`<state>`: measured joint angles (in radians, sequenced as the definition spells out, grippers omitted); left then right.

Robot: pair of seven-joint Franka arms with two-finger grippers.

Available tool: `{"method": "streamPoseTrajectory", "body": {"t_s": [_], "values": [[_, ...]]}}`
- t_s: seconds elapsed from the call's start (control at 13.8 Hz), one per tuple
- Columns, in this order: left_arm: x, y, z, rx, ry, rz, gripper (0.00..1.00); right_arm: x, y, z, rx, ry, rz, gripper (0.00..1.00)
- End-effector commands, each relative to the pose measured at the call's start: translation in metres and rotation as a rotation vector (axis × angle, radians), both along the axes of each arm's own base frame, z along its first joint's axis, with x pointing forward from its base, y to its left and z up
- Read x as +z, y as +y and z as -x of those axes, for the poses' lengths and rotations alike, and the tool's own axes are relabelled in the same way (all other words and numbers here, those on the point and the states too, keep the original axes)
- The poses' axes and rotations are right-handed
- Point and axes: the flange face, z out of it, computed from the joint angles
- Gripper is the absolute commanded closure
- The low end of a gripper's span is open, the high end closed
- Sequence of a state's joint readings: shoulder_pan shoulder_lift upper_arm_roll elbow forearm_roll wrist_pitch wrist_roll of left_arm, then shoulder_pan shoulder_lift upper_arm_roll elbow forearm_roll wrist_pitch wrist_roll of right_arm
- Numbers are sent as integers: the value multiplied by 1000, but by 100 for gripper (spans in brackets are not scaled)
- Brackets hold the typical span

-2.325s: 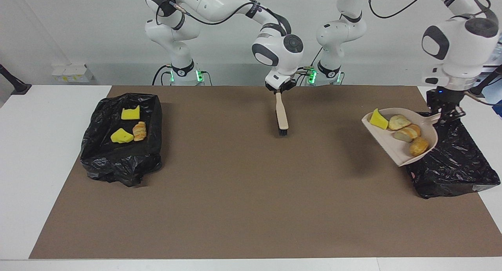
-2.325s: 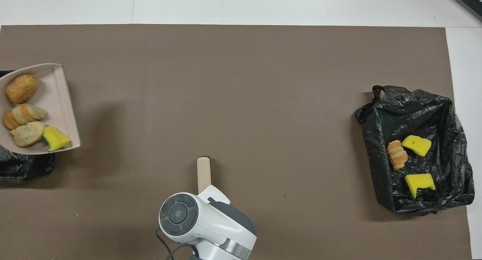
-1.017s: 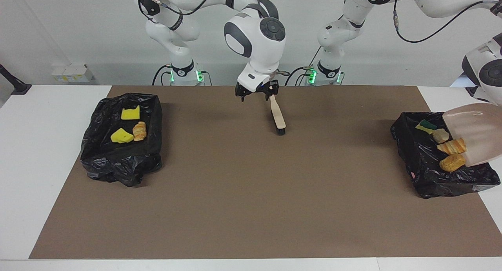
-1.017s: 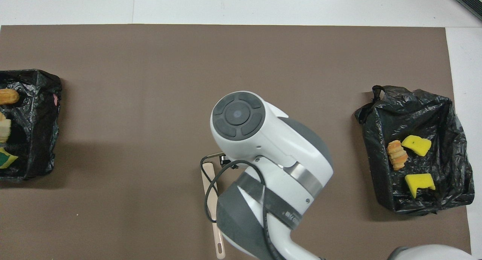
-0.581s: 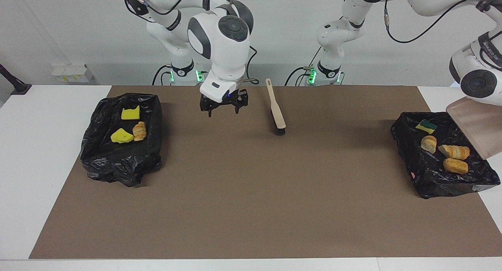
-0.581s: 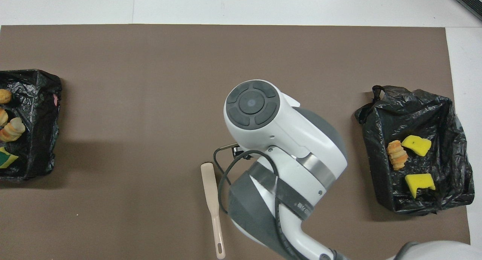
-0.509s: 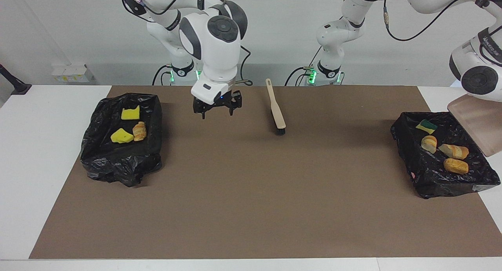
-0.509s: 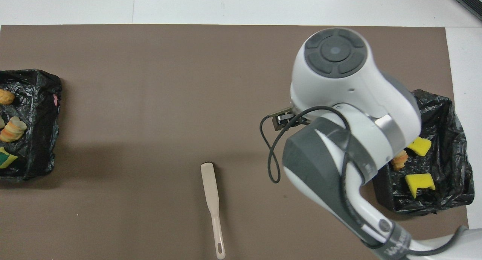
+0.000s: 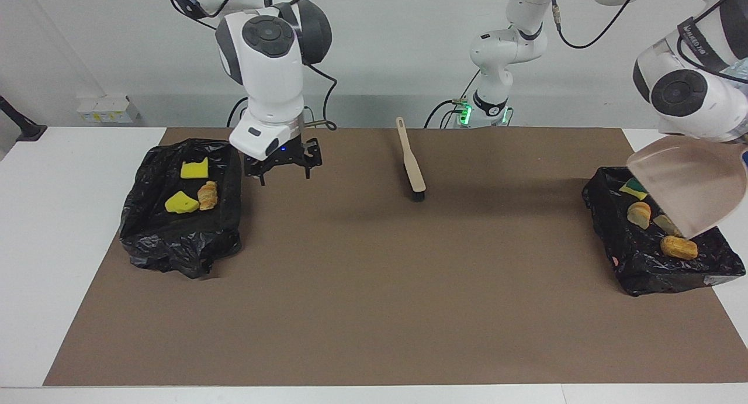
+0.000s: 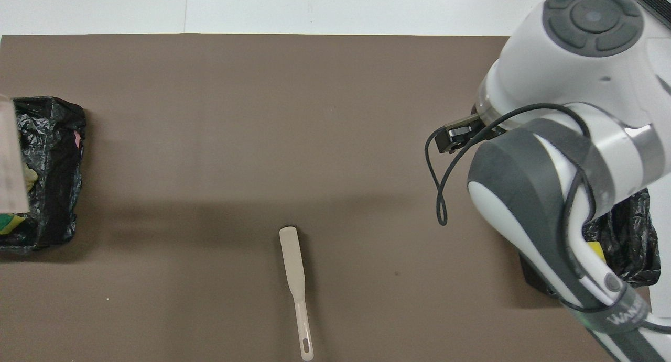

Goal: Sweep and dump trash in bin

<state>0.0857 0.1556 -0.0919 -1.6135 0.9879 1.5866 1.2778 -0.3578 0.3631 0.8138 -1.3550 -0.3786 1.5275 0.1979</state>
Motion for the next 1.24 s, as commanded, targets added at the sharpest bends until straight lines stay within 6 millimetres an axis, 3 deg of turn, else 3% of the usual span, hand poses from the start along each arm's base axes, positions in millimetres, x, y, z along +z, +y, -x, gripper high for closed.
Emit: {"method": "streamPoseTrajectory", "body": {"t_s": [0.0,0.15,0.36,0.51,0.58,0.65,0.87,1.02,1.16], "values": [[-11,-59,3,77,-93,167,100,14,-28,-6,-15,8,21,0],[-25,-87,4,193,-171,322,100,22,-42,-8,-22,2,25,0],[-40,-157,8,418,-339,487,100,46,-79,1,-141,8,-81,0],[-64,-216,11,600,-438,523,100,68,-93,14,-157,-21,-91,0],[-79,-236,8,729,-513,532,100,68,-94,18,-131,-15,-80,0],[-94,-272,8,805,-563,564,100,70,-101,26,-133,-13,-62,0],[-120,-322,-1,959,-643,617,100,73,-125,33,-133,-5,-73,0],[-128,-347,-17,1169,-708,668,100,69,-151,34,-155,10,-101,0],[-132,-362,-26,1336,-744,757,100,73,-163,37,-175,5,-103,0]]}}
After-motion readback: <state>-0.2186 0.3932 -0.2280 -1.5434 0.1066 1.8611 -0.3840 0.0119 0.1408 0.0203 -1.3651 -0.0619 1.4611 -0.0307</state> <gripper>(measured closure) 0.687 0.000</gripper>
